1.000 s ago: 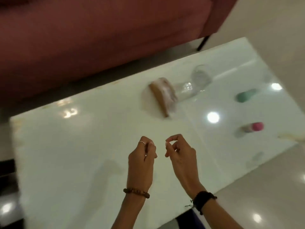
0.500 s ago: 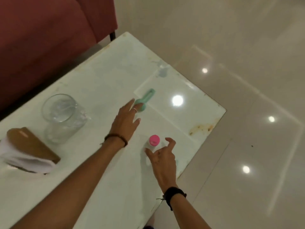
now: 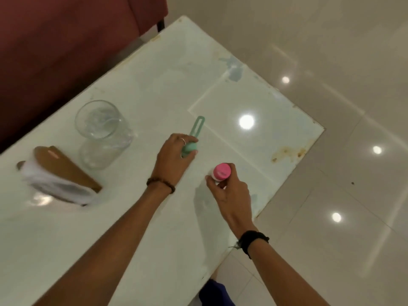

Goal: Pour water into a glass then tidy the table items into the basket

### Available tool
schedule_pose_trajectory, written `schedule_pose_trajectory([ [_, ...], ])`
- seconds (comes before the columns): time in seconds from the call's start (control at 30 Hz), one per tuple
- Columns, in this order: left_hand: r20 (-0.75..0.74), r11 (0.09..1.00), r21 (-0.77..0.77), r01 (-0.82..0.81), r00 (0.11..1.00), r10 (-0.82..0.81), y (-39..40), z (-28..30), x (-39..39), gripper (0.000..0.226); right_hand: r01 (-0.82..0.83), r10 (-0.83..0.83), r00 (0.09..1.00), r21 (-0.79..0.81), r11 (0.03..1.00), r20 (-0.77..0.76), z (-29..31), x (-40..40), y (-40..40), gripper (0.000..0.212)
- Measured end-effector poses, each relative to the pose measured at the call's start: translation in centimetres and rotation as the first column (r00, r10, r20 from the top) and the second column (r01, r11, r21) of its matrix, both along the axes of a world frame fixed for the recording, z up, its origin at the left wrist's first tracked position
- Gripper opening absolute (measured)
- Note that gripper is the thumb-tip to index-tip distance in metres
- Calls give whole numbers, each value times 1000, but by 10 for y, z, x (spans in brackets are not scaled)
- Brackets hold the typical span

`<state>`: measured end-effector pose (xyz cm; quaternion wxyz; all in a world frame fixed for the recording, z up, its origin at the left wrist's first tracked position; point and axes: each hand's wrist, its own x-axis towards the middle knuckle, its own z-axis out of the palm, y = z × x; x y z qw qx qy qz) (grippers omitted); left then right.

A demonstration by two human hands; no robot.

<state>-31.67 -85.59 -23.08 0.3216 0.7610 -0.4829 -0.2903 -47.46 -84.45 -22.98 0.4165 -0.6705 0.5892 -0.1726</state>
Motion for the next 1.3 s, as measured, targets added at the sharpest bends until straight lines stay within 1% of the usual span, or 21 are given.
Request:
schedule_pose_trajectory([
  [0.1,-159,983,-77,-164,976,151,69,25,5,29,-69,69,997,-2,998,42,15,17,34,27],
  [0.17,-237,941,-100,-324,926,294,126,43,15,32,-112,107,989,43,993,105,29,39,67,27],
  [0.2,-255,915,-102,-391,899,356,152,51,18,33,-133,124,983,68,989,134,35,48,84,27],
  [0.27,-278,844,-98,-528,829,486,216,66,30,34,-250,235,957,75,965,168,47,78,129,28],
  [0.4,-239,691,-96,-716,690,683,343,92,63,32,-485,461,856,56,873,234,70,148,234,32],
  [0.53,-184,446,-106,-889,459,869,480,107,103,33,-719,697,674,2,695,243,89,220,355,33],
  [0.6,-139,295,-119,-948,310,941,555,117,121,36,-796,782,574,-57,602,245,99,255,421,32],
  [0.67,-85,158,-141,-977,171,982,631,126,133,38,-861,840,468,-71,503,275,111,284,489,31],
  [0.73,1,62,-170,-984,63,998,698,132,139,35,-923,889,336,-82,377,311,121,304,548,32],
  [0.8,129,-7,-185,-983,-32,991,761,134,139,37,-963,933,189,-126,237,307,128,319,607,35],
  [0.87,215,-59,-142,-988,-89,972,807,132,136,36,-974,954,70,-188,130,293,129,328,652,37],
  [0.93,236,-102,-61,-993,-114,965,844,123,130,31,-958,980,-34,-284,24,195,122,334,692,36],
  [1.0,259,-96,33,-995,-85,962,865,113,126,28,-933,991,-124,-345,-102,42,110,340,719,36],
  [1.1,272,-22,167,-986,25,962,878,97,127,25,-906,963,-209,-336,-256,-170,92,348,739,38],
  [1.17,276,16,223,-975,79,958,882,90,127,24,-892,933,-234,-321,-318,-274,84,349,745,38],
  [1.23,303,60,237,-970,133,944,882,83,126,26,-878,907,-268,-304,-368,-325,79,346,745,37],
  [1.27,355,103,276,-955,202,913,883,80,125,28,-871,897,-285,-300,-390,-339,78,344,745,36],
  [1.3,427,157,333,-930,297,854,881,76,124,32,-864,886,-302,-291,-410,-351,79,343,744,35],
])
